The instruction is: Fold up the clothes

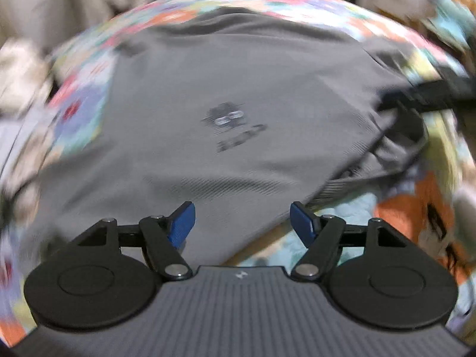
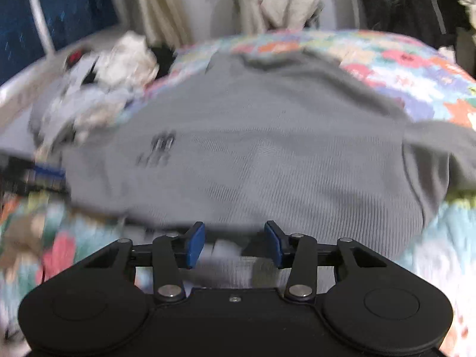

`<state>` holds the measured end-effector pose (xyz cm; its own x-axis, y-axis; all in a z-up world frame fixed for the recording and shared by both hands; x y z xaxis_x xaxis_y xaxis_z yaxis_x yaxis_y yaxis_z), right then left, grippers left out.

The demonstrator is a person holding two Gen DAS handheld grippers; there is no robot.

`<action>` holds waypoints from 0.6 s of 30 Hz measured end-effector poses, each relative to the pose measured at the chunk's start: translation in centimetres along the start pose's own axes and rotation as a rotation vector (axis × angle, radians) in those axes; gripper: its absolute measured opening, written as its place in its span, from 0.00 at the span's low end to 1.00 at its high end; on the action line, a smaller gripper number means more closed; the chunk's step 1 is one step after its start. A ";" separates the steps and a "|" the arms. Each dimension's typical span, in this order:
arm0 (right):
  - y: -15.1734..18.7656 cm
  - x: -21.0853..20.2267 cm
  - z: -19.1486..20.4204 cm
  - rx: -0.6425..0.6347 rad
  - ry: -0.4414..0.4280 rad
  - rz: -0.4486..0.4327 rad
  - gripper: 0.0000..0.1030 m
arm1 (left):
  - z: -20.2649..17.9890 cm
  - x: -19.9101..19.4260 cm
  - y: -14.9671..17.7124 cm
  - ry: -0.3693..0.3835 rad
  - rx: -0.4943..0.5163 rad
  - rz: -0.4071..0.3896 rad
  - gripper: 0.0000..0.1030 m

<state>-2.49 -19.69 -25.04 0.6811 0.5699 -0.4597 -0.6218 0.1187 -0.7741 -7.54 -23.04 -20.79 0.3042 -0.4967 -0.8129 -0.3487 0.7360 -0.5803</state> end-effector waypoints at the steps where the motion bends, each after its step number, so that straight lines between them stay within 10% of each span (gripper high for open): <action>1: -0.6 0.4 -0.3 0.006 0.003 -0.019 0.44 | -0.4 0.8 -0.2 0.000 0.019 0.025 0.72; 6: -2.0 1.5 -0.8 -0.041 0.035 -0.031 0.22 | 0.0 4.1 -0.9 -0.068 0.010 0.144 0.75; 13: -2.4 0.3 -1.8 -0.057 0.049 -0.055 0.22 | 1.9 4.9 -2.7 -0.158 -0.049 0.133 0.75; 18: -1.1 0.6 -2.7 -0.122 0.252 -0.029 0.48 | 1.4 5.0 -3.2 -0.201 0.005 0.108 0.77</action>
<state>-0.41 -21.67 -25.62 0.7817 0.3460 -0.5189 -0.5604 0.0246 -0.8279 -3.72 -27.21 -22.92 0.4359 -0.3142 -0.8434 -0.3846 0.7822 -0.4901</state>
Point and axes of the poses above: each gripper's, at about its wrist camera, not at the fingertips, and x roughly the way its jaws point, z to its left, y to its underside, the point moved 9 cm from there along x, roughly the way its jaws point, and after that the axes turned 2 degrees about y, right-handed, at the moved point
